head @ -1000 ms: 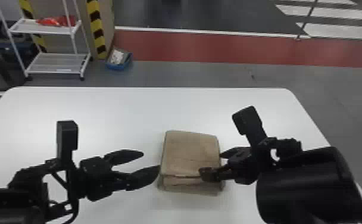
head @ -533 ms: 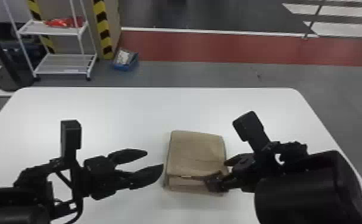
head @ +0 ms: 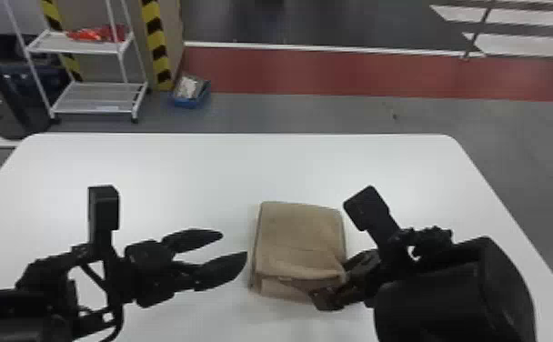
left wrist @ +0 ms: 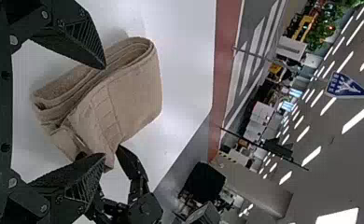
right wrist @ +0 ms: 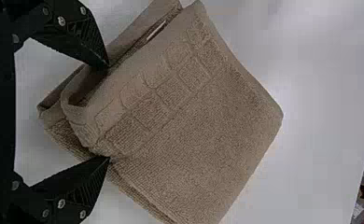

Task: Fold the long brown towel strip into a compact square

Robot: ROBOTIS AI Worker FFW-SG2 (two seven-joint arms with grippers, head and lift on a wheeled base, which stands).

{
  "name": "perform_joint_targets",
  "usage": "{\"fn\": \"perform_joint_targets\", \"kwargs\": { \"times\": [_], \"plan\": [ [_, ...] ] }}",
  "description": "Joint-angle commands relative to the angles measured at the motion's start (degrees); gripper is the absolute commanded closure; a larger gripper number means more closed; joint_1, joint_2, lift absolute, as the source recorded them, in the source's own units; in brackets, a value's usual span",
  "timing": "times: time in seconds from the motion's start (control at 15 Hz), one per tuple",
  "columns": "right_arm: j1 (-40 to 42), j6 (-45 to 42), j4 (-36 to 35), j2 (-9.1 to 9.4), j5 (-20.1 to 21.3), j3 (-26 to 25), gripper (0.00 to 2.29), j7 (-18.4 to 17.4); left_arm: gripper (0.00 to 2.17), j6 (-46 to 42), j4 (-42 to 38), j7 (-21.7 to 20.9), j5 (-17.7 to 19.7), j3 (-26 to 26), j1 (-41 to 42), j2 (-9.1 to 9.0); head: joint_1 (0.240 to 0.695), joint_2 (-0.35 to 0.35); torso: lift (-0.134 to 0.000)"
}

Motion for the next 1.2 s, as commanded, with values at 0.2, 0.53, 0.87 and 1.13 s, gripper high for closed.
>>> {"fn": "perform_joint_targets", "kwargs": {
  "times": [0.2, 0.53, 0.87, 1.13],
  "plan": [
    [-0.1, 0.7, -4.8, -0.05, 0.0, -0.1, 0.22, 1.5, 0.26, 0.0, -0.3, 0.0, 0.2, 0.2, 0.1, -0.15, 0.695, -0.057, -0.124],
    [0.4, 3.7, -10.8, 0.21, -5.1, -5.6, 0.22, 2.3, 0.26, 0.0, -1.4, 0.1, 0.6, 0.5, 0.6, -0.15, 0.695, -0.06, -0.124],
    [8.5, -0.2, -19.1, 0.35, -39.0, -18.8, 0.21, -26.0, 0.1, -2.6, -2.1, 4.7, 2.6, 4.1, 1.2, -0.15, 0.695, -0.12, -0.124],
    [19.6, -30.1, -21.1, 0.35, -49.0, -19.6, 0.2, -40.0, 0.09, -12.1, -2.5, 17.0, 12.2, 12.5, 5.9, -0.15, 0.695, -0.07, -0.124]
  ]
}}
